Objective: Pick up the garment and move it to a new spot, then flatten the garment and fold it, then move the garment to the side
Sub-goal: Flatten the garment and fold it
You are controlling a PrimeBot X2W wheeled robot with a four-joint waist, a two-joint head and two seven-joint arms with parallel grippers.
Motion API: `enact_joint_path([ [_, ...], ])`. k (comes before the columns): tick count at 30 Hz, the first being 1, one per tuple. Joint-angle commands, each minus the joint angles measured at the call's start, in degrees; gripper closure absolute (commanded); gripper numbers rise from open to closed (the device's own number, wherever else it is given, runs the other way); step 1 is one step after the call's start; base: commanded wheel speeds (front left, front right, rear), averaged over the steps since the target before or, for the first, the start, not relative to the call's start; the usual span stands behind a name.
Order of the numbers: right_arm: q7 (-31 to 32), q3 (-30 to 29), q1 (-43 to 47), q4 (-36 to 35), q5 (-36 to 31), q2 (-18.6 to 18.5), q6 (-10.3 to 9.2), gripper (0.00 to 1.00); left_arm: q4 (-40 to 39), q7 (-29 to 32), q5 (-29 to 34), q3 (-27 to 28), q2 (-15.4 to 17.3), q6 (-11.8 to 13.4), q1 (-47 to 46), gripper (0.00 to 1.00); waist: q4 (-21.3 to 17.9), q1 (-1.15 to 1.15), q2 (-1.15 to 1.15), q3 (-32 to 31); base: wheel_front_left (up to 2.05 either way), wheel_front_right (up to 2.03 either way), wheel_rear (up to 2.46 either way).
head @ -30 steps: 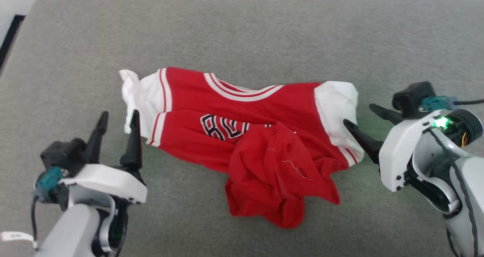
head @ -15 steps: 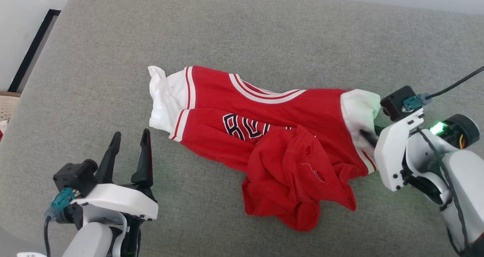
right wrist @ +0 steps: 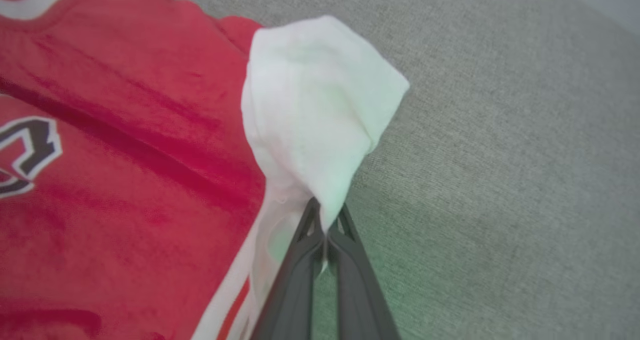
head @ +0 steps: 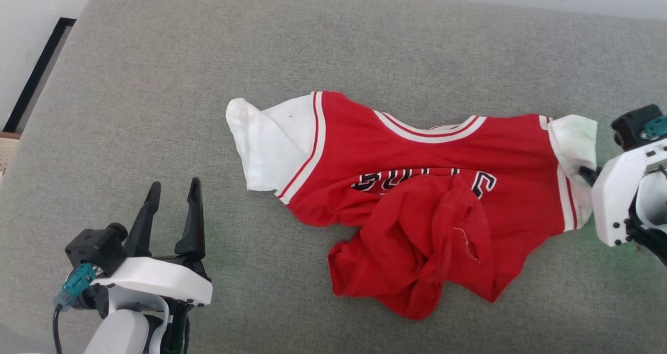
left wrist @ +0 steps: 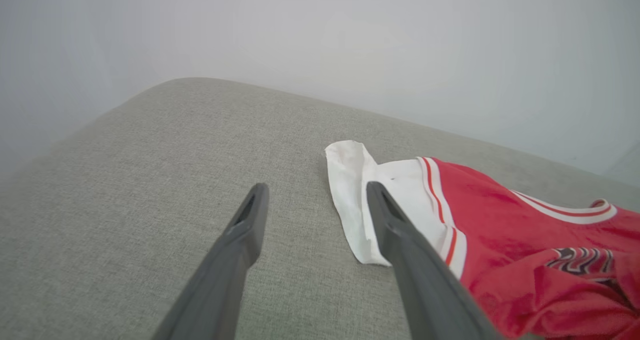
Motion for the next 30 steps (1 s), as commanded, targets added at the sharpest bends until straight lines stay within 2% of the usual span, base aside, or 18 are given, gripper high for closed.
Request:
enact_joint_path([
  [1, 0.3, -0.56, 0.49, 0.66, 0.14, -0.08, -0.06, 1.0, 0.19, -0.33, 0.57, 0.19, -0.11, -0.3, 0.33, 0.0, -0.14, 0.0, 0.0, 0.16, 0.0, 0.0, 0.0],
  [5, -0.03, -2.08, 0.59, 2.69, 0.13, -0.43, -0.06, 1.0, 0.94, -0.22, 0.75, 0.12, 0.24, -1.21, -1.12, 0.0, -0.47, 0.0, 0.0, 0.61, 0.0, 0.0, 0.0],
  [7, 0.27, -2.6, 0.37, 3.36, 0.48, 0.2, -0.06, 0.94, 1.44, 0.69, 1.04, -0.38, 0.9, -1.77, -2.33, 0.0, -0.71, 0.0, 0.0, 0.65, 0.0, 0.0, 0.0],
  [8, 0.31, -2.73, 0.19, 3.61, 0.44, 0.27, -0.06, 0.87, 1.55, 1.2, 1.17, -0.59, 1.24, -2.08, -3.02, 0.0, -0.88, 0.0, 0.0, 0.71, 0.0, 0.0, 0.0],
  [9, -0.22, -3.35, -0.12, 3.96, 0.24, 0.4, -0.06, 0.65, 1.64, 1.88, 1.09, -0.79, 1.49, -2.43, -3.79, 0.0, -1.06, 0.0, 0.0, 0.77, 0.0, 0.0, 0.0],
  [10, -0.73, -3.67, -0.4, 4.15, -0.09, 0.61, -0.06, 0.0, 1.71, 2.78, 0.84, -1.09, 1.76, -2.89, -4.6, 0.0, -1.18, 0.0, 0.0, 0.81, 0.0, 0.0, 0.0],
  [15, -2.22, -4.57, -1.11, 3.22, -0.57, 1.68, -0.06, 0.0, 2.67, 10.34, -0.79, -2.58, 3.53, -5.35, -10.4, 0.0, -2.27, 0.0, 0.0, 1.09, 0.0, 0.0, 0.0],
  [16, -2.22, -4.57, -1.11, 3.22, -0.57, 1.68, -0.06, 0.0, 2.67, 10.34, -0.79, -2.58, 3.53, -5.35, -10.4, 0.0, -2.27, 0.0, 0.0, 1.09, 0.0, 0.0, 0.0],
  [23, -4.87, -8.13, -0.02, -1.7, -0.02, 4.05, -0.06, 0.0, 6.76, 25.83, -3.49, -5.24, 6.17, -8.06, -21.56, 0.0, -5.04, 0.0, 0.0, 1.87, 0.0, 0.0, 0.0],
  [25, -5.27, -9.31, 1.01, -3.62, -0.59, 4.78, -0.06, 0.0, 8.55, 30.95, -3.79, -5.89, 6.96, -8.07, -24.72, 0.0, -6.0, 0.0, 0.0, 2.06, 0.0, 0.0, 0.0],
  [30, -5.47, -12.8, 3.55, -8.62, -1.03, 7.19, -0.05, 0.0, 13.13, 44.29, -5.13, -7.74, 7.72, -6.22, -31.66, 0.0, -8.35, 0.0, 0.0, 2.75, 0.0, 0.0, 0.0],
])
